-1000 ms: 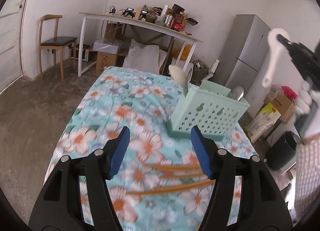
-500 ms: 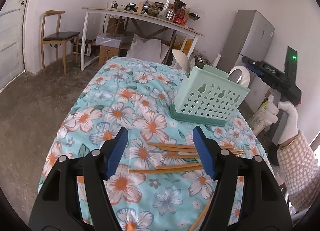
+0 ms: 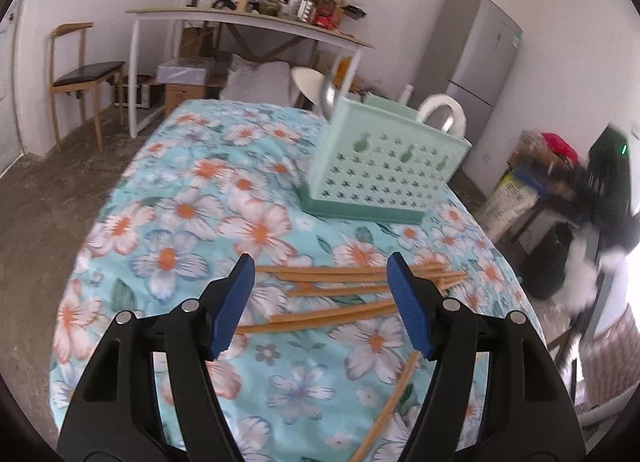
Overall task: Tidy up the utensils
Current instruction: 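Lower the white spoon into the caddy and open the right gripper, then move the left gripper to the wooden chopsticks and grasp one, then grasp a wooden chopstick with the right gripper while the left lifts its chopstick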
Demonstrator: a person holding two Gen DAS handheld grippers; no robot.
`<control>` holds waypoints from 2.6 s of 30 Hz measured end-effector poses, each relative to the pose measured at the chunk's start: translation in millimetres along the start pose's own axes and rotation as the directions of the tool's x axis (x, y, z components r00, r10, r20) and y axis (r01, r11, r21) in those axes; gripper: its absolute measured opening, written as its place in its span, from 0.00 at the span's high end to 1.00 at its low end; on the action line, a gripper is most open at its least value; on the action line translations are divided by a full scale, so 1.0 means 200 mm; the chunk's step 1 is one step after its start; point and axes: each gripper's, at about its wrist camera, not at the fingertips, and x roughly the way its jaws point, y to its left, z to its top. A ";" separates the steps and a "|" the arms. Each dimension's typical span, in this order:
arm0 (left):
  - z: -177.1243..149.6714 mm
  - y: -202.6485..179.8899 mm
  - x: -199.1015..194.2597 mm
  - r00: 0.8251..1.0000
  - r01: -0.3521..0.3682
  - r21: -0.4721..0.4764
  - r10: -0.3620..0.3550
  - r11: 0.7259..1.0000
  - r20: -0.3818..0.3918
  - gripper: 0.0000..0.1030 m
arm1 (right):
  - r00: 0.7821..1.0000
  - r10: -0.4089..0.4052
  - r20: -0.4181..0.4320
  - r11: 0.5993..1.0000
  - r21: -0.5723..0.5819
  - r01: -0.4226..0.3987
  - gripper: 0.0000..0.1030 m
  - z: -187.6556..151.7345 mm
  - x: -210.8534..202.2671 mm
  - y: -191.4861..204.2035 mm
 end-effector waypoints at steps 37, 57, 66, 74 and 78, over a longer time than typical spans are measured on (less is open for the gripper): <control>-0.16 -0.63 0.63 0.912 0.163 0.370 0.004 0.915 -0.411 0.95 | 0.980 -0.033 -0.199 0.969 0.232 0.080 0.47 -0.40 0.15 -0.28; 0.25 -0.16 0.02 0.996 0.084 -0.013 -0.083 0.996 0.044 0.95 | 0.985 0.012 -0.170 0.983 0.183 0.019 0.62 -0.23 0.18 -0.16; 0.24 0.10 -0.15 0.990 -0.038 -0.122 0.054 0.992 0.131 0.95 | 0.960 0.013 -0.278 0.974 -0.215 -0.076 0.76 -0.21 0.43 0.27; 0.20 0.23 -0.25 0.979 -0.090 -0.185 0.121 0.979 0.162 0.95 | 0.910 0.003 -0.414 0.845 -0.486 -0.224 0.80 -0.24 0.74 0.64; 0.18 0.28 -0.28 0.976 -0.103 -0.207 0.139 0.973 0.170 0.95 | 0.893 -0.050 -0.447 0.763 -0.594 -0.255 0.80 -0.28 0.84 0.77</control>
